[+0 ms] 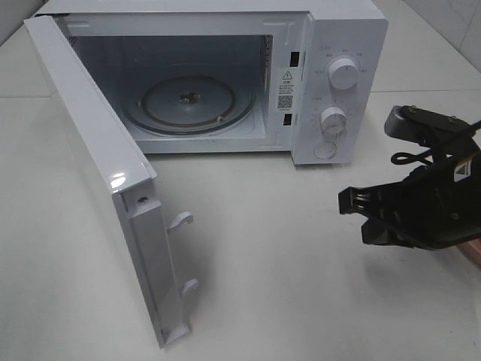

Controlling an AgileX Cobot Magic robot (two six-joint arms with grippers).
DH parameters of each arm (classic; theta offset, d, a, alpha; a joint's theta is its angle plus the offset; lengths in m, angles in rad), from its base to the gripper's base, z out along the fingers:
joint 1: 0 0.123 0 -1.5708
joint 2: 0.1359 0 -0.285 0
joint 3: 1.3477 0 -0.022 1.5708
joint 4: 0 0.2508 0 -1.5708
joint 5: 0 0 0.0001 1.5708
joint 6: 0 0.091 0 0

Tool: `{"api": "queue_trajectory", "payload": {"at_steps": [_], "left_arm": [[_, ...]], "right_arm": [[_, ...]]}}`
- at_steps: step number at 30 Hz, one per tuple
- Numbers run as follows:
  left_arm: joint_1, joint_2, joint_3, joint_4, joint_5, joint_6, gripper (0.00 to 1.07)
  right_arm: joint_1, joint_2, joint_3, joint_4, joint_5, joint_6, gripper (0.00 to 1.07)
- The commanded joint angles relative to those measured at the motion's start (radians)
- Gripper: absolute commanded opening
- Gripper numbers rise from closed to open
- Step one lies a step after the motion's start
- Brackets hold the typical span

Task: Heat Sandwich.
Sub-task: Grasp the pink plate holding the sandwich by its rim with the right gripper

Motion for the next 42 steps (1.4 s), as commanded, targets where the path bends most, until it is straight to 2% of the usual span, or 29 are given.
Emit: {"api": "queue_trajectory", "payload": {"at_steps": [1,8,13,15,17,18,20,21,24,25,27,28,35,42], "left_arm": [[0.003,-0.028,0.002,-0.002,-0.008,-0.004,1.01],[0.003,-0.028,0.002,-0.002,-0.008,-0.004,1.01],[0.003,-0.028,0.002,-0.002,-0.008,-0.004,1.01],[0.003,-0.028,0.002,-0.002,-0.008,-0.004,1.01],[0.003,-0.028,0.002,-0.002,-0.008,-0.004,1.01],[0.003,-0.028,0.002,-0.002,-0.008,-0.004,1.01],[0.003,-0.028,0.002,-0.002,-0.008,-0.004,1.01],[0.003,-0.028,0.002,-0.002,-0.008,-0.004,1.01],[0.003,-0.028,0.002,-0.002,-0.008,-0.004,1.01],[0.003,-0.028,0.002,-0.002,-0.008,-0.004,1.01],[0.003,-0.023,0.002,-0.002,-0.008,-0.003,1.01],[0.003,-0.022,0.002,-0.002,-0.008,-0.003,1.01],[0.003,-0.022,0.002,-0.002,-0.008,-0.004,1.01],[0.003,-0.022,0.002,-0.002,-0.008,-0.004,1.01]], "right_arm": [[-0.003,-0.059,-0.004,-0.097,0.127,-0.078,0.14],[-0.005,-0.110,-0.039,-0.198,0.306,-0.078,0.19],[-0.005,-0.110,-0.105,-0.272,0.454,-0.077,0.27],[-0.011,-0.110,-0.142,-0.293,0.499,-0.077,0.37],[-0.021,-0.110,-0.153,-0.293,0.504,-0.077,0.40],[-0.052,-0.110,-0.175,-0.293,0.516,-0.081,0.49],[-0.078,-0.110,-0.191,-0.300,0.520,-0.098,0.58],[-0.078,-0.110,-0.191,-0.300,0.520,-0.098,0.58],[-0.126,-0.110,-0.216,-0.330,0.521,-0.120,0.80],[-0.126,-0.110,-0.216,-0.330,0.521,-0.120,0.80],[-0.163,-0.110,-0.225,-0.353,0.518,-0.122,0.92],[-0.175,-0.110,-0.228,-0.357,0.518,-0.123,0.94],[-0.256,-0.077,-0.228,-0.373,0.515,-0.138,0.95],[-0.326,0.041,-0.246,-0.387,0.466,-0.137,0.93]]}}
